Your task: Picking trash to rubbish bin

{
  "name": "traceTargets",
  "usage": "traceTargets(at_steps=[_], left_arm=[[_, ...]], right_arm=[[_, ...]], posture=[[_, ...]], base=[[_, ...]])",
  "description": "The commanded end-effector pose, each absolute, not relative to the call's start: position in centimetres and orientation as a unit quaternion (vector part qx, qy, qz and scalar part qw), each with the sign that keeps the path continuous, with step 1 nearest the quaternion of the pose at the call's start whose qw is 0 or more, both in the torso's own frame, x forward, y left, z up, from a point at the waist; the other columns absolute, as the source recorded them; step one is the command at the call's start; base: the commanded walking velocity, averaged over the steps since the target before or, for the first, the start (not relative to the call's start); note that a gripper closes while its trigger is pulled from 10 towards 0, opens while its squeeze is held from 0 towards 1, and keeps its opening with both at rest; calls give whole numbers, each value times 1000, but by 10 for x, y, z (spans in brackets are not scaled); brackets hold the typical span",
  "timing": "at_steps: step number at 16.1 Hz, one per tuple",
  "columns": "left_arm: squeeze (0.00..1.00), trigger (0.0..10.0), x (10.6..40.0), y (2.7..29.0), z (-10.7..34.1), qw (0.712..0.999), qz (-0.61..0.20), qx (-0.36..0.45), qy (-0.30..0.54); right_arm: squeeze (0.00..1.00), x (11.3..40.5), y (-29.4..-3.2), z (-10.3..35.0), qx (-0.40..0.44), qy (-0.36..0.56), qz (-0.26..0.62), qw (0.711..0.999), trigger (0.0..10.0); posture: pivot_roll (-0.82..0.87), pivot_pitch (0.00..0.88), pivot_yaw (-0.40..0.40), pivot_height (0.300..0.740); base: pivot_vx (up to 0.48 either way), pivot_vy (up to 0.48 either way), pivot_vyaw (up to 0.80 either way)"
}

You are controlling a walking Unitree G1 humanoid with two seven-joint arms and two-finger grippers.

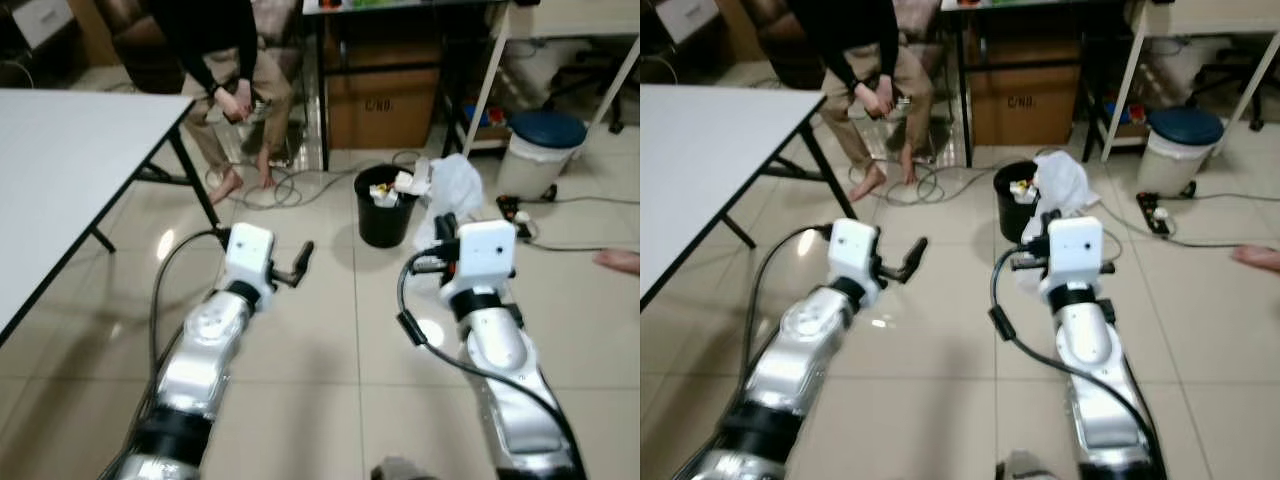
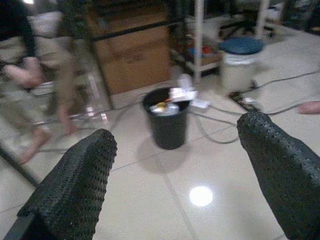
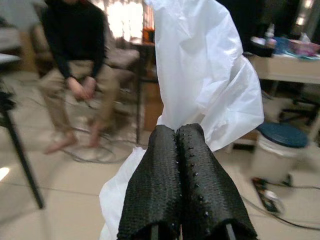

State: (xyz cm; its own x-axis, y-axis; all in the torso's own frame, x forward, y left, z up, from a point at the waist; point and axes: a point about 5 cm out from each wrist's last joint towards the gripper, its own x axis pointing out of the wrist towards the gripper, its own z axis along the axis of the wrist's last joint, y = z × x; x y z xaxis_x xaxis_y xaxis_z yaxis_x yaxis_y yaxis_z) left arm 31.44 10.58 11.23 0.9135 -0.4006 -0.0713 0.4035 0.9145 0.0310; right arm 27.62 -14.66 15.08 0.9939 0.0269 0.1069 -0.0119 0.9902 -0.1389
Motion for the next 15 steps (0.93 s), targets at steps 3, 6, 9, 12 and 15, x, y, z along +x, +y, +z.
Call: traceTargets(at_steps=[3,6,9,12,15], left_arm=[[0,10000,316,114,114,979,-199,36,30],[0,10000,315,114,114,979,-198,37,30],[0,10000,315,114,113,979,-197,38,31],[0,10000,315,115,113,979,-196,40,32],[0,10000,316,115,113,979,-197,41,33]], right_arm=[[0,276,-143,155,-63,-63,16,996,0],[0,276,-142,155,-65,-62,19,996,0],[0,277,-142,154,-65,-61,20,996,0],[0,276,-141,153,-63,-59,19,996,0],[0,277,-142,152,-61,-54,17,997,0]], posture=[[-81,108,78,740],[-78,108,74,740],[-77,109,76,740],[-77,110,77,740],[-78,108,78,740]], base=[[480,0,0],[480,0,0],[480,0,0],[480,0,0],[480,0,-229]])
